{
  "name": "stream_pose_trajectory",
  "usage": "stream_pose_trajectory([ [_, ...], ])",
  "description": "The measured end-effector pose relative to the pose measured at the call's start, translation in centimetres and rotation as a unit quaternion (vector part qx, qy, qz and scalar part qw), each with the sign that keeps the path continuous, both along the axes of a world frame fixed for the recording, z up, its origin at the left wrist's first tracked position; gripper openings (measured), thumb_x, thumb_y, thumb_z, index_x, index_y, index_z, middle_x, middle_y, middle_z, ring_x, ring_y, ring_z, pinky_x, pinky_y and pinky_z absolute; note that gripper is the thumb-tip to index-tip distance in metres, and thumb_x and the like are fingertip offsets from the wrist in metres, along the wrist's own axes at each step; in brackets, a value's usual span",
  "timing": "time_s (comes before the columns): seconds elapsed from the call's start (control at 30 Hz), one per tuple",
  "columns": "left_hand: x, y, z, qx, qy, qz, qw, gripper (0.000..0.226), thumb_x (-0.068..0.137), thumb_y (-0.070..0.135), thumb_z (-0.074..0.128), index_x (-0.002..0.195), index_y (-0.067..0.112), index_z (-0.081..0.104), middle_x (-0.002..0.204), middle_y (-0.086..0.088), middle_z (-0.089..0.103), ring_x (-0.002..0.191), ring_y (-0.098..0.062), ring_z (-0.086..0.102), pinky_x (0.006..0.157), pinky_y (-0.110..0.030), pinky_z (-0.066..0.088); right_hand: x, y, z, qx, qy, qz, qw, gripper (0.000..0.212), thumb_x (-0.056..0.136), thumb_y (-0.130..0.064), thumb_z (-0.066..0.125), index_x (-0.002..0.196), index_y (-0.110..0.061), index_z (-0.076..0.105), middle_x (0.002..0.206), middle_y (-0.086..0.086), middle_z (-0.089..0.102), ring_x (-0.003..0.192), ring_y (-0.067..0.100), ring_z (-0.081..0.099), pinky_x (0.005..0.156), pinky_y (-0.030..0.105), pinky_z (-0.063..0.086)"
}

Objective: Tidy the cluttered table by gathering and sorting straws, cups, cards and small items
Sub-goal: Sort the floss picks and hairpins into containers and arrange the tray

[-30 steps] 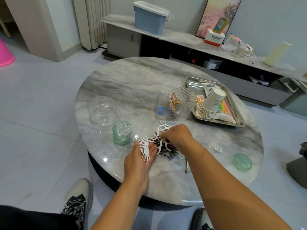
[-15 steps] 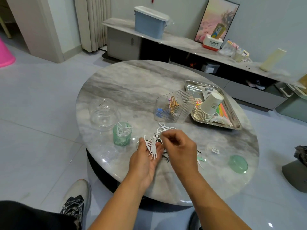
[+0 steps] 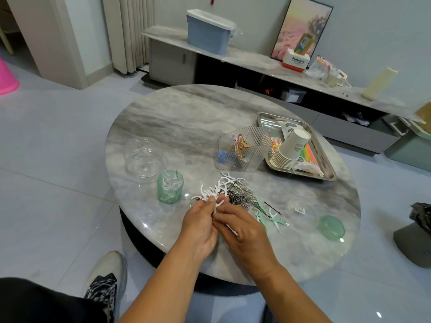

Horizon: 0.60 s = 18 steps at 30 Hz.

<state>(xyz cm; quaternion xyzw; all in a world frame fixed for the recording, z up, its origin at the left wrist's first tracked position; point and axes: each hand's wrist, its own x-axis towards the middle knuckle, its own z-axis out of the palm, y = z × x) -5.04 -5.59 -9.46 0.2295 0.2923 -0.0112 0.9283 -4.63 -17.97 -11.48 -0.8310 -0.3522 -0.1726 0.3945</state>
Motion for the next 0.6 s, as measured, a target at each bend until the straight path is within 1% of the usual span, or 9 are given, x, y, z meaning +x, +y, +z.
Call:
stream_pose_trajectory([
  [0.1,-0.1,0.1,0.3,-0.019,0.003,0.001,1.0,0.02,0.106,0.006,0.048,0.099,-0.006,0.062,0.084,-0.016,0.072,0.074,-0.02,0.072,0.058,-0.021,0.058,-0.1,0.0,0.0,-0.035,-0.029,-0.006,0.999,0.017,0.093,-0.009,0.07,0.109,-0.011,0.077,0.121,-0.001,0.07,0.112,0.009,0.066,0.099,0.023,0.052],
  [0.17,-0.2,0.1,0.3,-0.039,0.005,-0.012,0.999,0.024,0.108,0.007,0.043,0.098,-0.006,0.06,0.091,-0.02,0.069,0.077,-0.021,0.07,0.057,-0.02,0.058,-0.1,0.2,-0.1,-0.06,-0.069,-0.011,0.996,0.02,0.091,-0.004,0.071,0.109,-0.012,0.077,0.119,-0.002,0.07,0.109,0.01,0.065,0.098,0.022,0.051],
  [0.23,-0.3,0.2,0.1,-0.051,0.015,-0.03,0.998,0.029,0.108,0.013,0.043,0.106,-0.009,0.062,0.099,-0.021,0.068,0.078,-0.021,0.07,0.056,-0.021,0.058,-0.1,0.6,-0.1,-0.086,-0.089,0.01,0.992,0.021,0.091,0.0,0.071,0.109,-0.011,0.076,0.116,0.0,0.071,0.107,0.014,0.066,0.095,0.027,0.053],
  [0.3,-0.3,0.4,-0.1,-0.077,0.023,-0.027,0.996,0.031,0.108,0.017,0.046,0.114,-0.009,0.061,0.1,-0.022,0.069,0.079,-0.022,0.071,0.055,-0.022,0.058,-0.1,0.8,-0.3,-0.1,-0.081,0.024,0.991,0.023,0.092,-0.001,0.068,0.111,-0.011,0.075,0.116,0.0,0.071,0.108,0.015,0.066,0.092,0.03,0.054],
  [0.4,0.1,1.0,-0.5,-0.086,0.004,0.018,0.996,0.023,0.106,0.013,0.048,0.113,-0.006,0.058,0.09,-0.02,0.071,0.076,-0.022,0.072,0.06,-0.026,0.061,-0.2,1.1,0.2,-0.035,-0.017,-0.013,0.999,0.03,0.093,-0.001,0.064,0.119,-0.014,0.071,0.125,-0.004,0.067,0.121,0.009,0.061,0.101,0.024,0.05],
  [0.47,0.3,1.3,-0.9,-0.061,-0.006,0.033,0.998,0.018,0.104,0.012,0.052,0.109,-0.003,0.061,0.086,-0.016,0.073,0.075,-0.019,0.073,0.066,-0.028,0.062,0.8,1.5,1.0,0.024,0.019,-0.116,0.993,0.031,0.09,-0.002,0.062,0.116,-0.017,0.071,0.119,-0.006,0.067,0.114,0.008,0.061,0.097,0.024,0.049],
  [0.5,0.4,1.5,-1.2,-0.046,-0.007,0.033,0.998,0.014,0.102,0.01,0.057,0.106,-0.002,0.063,0.087,-0.015,0.073,0.076,-0.018,0.074,0.067,-0.029,0.063,1.9,1.6,1.5,0.016,0.04,-0.181,0.982,0.028,0.09,-0.005,0.064,0.113,-0.019,0.071,0.115,-0.005,0.067,0.11,0.012,0.062,0.095,0.029,0.05],
  [0.53,0.4,1.6,-1.4,-0.03,-0.008,0.031,0.999,0.01,0.099,0.006,0.061,0.104,-0.002,0.065,0.089,-0.015,0.073,0.078,-0.017,0.074,0.068,-0.028,0.062,3.2,1.8,2.0,-0.024,0.09,-0.231,0.969,0.024,0.09,-0.013,0.066,0.112,-0.021,0.072,0.113,-0.004,0.068,0.109,0.017,0.062,0.094,0.035,0.05],
  [0.6,0.2,1.6,-1.9,-0.002,-0.009,0.026,1.0,0.009,0.094,-0.006,0.062,0.102,-0.005,0.066,0.093,-0.015,0.074,0.081,-0.017,0.075,0.068,-0.025,0.061,5.5,2.5,3.1,-0.138,0.226,-0.282,0.922,0.026,0.088,-0.037,0.071,0.11,-0.024,0.073,0.113,-0.002,0.07,0.11,0.023,0.062,0.094,0.04,0.05],
])
